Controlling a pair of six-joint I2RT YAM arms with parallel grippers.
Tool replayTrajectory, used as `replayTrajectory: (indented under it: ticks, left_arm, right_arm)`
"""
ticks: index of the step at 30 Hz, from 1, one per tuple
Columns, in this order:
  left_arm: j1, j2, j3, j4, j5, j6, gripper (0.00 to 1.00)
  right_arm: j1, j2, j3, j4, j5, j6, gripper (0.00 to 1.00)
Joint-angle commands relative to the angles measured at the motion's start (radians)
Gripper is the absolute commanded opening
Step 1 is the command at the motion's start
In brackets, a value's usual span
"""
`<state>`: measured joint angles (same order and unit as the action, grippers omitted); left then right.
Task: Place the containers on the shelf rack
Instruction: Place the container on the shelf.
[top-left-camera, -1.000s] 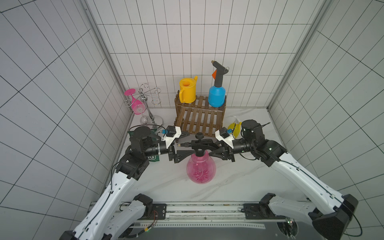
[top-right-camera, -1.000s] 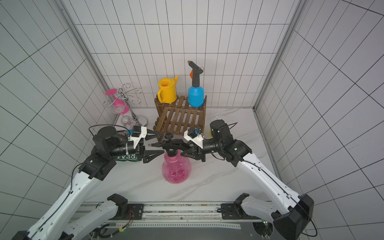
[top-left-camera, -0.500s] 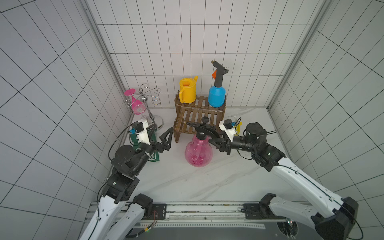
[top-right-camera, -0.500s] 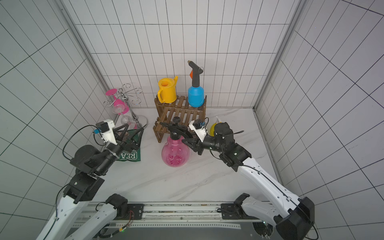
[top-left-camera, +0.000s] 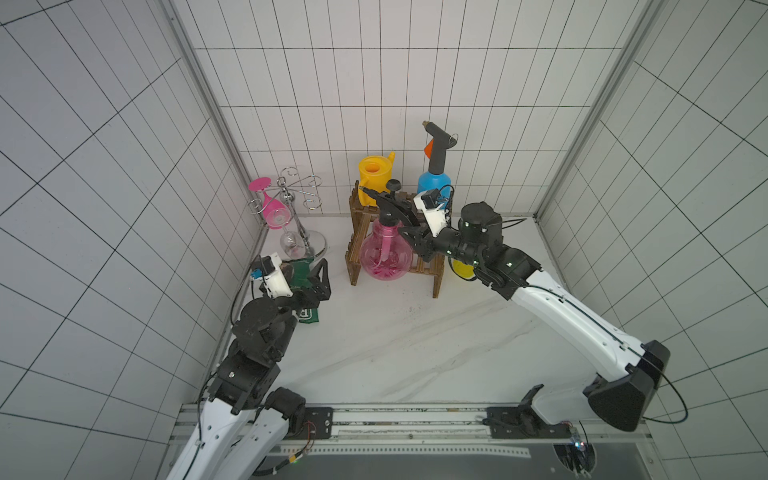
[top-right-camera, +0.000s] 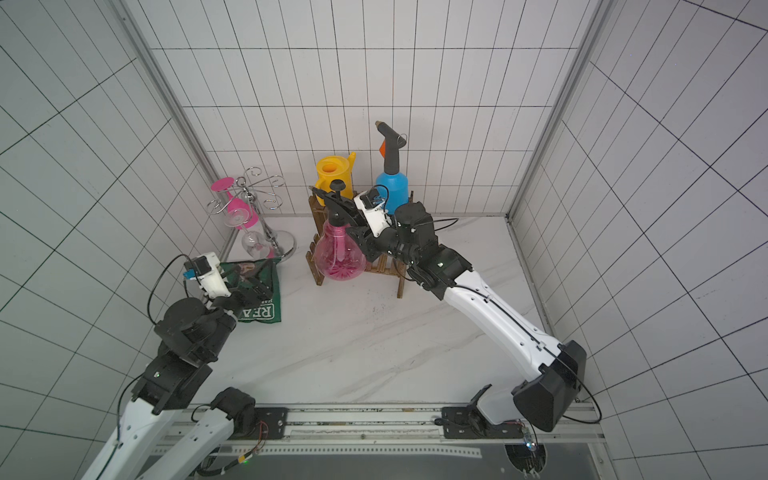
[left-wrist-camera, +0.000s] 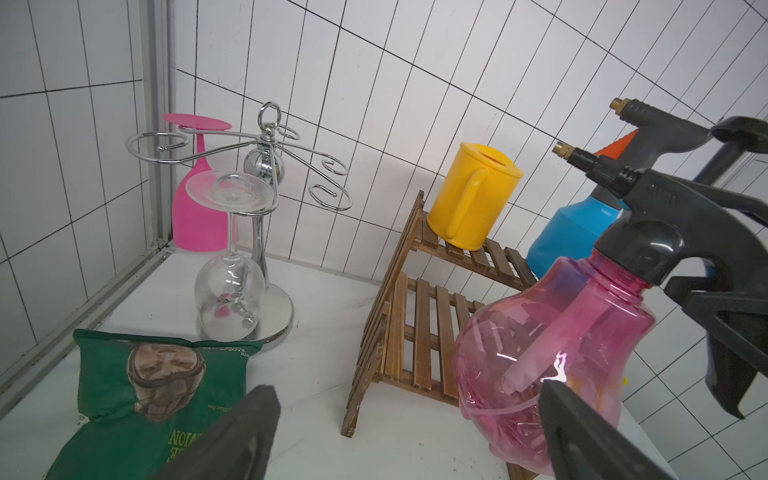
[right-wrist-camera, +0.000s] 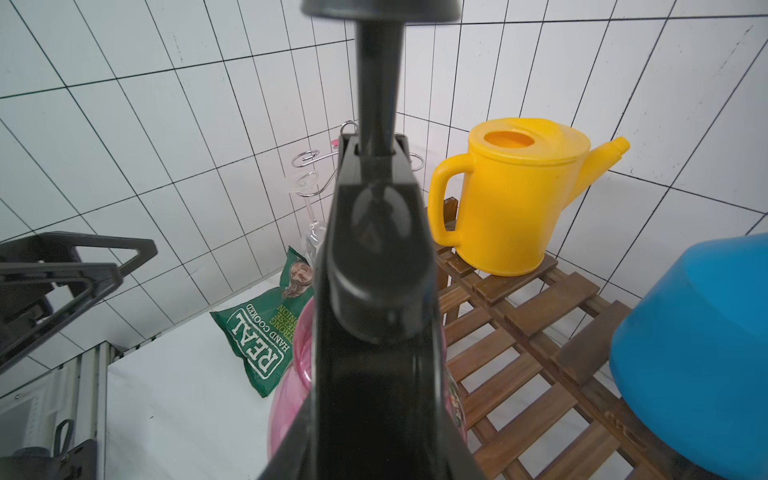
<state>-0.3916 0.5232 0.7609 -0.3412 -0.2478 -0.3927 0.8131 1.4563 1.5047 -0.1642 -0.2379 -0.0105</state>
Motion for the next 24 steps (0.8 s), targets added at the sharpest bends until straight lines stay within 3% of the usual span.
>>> replayTrajectory:
  ticks: [1,6,11,24]
  left_arm:
    - [-0.001,-0.006,-0.016,0.001,-0.031,0.015,0.99]
    - [-0.001,-0.003,-0.018,0.005,-0.022,0.024,0.99]
    - [-0.001,-0.01,-0.02,0.004,-0.022,0.038,0.99]
    - [-0.001,-0.014,-0.027,0.017,-0.021,0.057,0.99]
  right_arm:
    - [0.011,0.059,0.1,0.016,0.02,-0.06,0.0]
    - [-0.008,0.148,0.202,0.006,-0.14,-0.15,0.0]
    - [-0.062,0.242,0.324,0.0,-0.294,-0.113,0.0]
    - [-0.109,0.385,0.496,-0.033,-0.307,-0.108,0.0]
